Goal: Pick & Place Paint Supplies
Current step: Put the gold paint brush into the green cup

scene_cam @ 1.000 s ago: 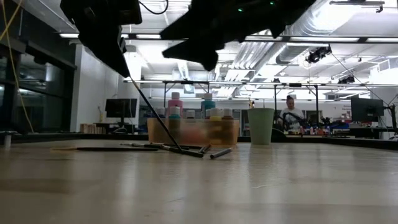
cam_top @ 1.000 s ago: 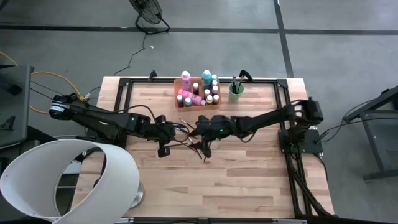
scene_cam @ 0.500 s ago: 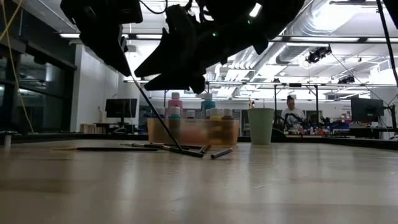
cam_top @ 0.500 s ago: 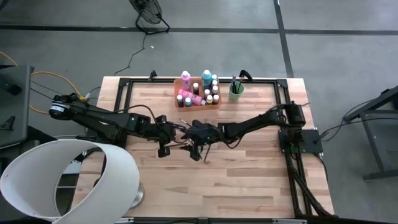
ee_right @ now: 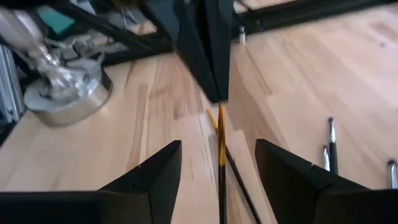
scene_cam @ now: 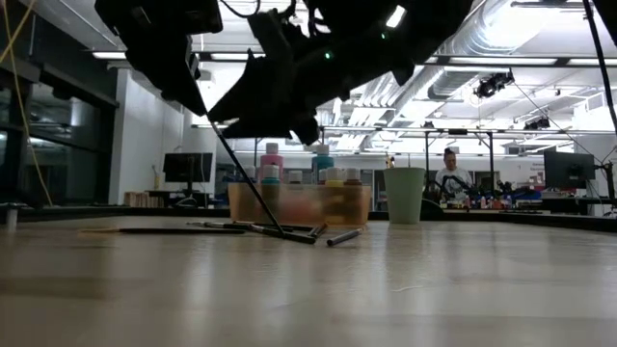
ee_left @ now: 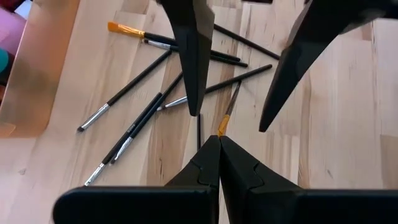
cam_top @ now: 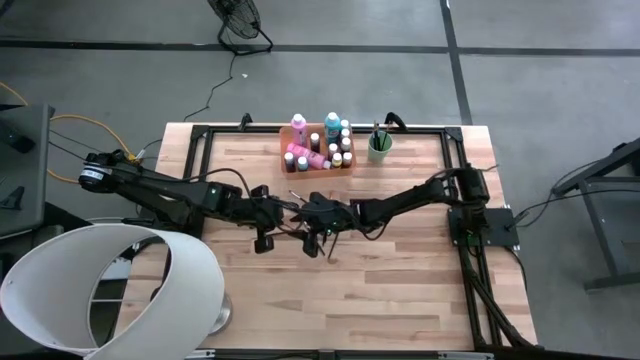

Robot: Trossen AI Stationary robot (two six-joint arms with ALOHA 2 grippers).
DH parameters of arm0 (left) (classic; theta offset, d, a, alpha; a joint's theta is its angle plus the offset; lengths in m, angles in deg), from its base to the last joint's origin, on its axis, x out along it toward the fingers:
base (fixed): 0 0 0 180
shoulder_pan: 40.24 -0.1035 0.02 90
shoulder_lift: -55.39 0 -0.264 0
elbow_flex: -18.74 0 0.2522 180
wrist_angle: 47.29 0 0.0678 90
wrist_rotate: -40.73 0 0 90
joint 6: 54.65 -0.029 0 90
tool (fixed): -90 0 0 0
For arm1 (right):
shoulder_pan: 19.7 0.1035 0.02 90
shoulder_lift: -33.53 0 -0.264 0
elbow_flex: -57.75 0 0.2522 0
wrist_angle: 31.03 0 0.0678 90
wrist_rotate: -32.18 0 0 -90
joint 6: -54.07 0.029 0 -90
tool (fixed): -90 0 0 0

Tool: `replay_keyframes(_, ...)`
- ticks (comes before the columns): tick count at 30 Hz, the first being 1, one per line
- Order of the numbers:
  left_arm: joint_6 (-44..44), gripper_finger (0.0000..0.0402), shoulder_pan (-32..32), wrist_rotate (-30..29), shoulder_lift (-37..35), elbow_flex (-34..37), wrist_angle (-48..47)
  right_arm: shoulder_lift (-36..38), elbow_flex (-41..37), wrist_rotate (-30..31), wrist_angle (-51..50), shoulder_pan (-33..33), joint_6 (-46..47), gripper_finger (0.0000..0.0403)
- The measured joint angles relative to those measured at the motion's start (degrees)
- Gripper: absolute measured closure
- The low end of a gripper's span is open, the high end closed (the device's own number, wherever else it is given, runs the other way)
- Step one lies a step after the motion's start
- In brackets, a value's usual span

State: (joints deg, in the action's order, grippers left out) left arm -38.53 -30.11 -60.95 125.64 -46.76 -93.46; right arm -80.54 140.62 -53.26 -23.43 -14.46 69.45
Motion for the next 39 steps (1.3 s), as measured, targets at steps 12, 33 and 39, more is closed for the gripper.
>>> replay_keyframes(12, -1.0, 0.0401, 0.0, 0.0, 0.0, 0.0, 2.3, -0.5, 0.0, 0.9, 0.2, 0.0, 0.0, 0.0283)
replay_keyframes(33, -1.9, 0.0394, 0.0, 0.0, 0.0, 0.0, 2.4, -0.1, 0.0, -2.0, 0.0, 0.0, 1.7, 0.0396)
replay_keyframes(39, -2.6, 0.0327, 0.0, -0.7, -1.5, 0.0, 2.5, 2.5, 0.0, 1.2, -4.4, -0.1, 5.3, 0.0397)
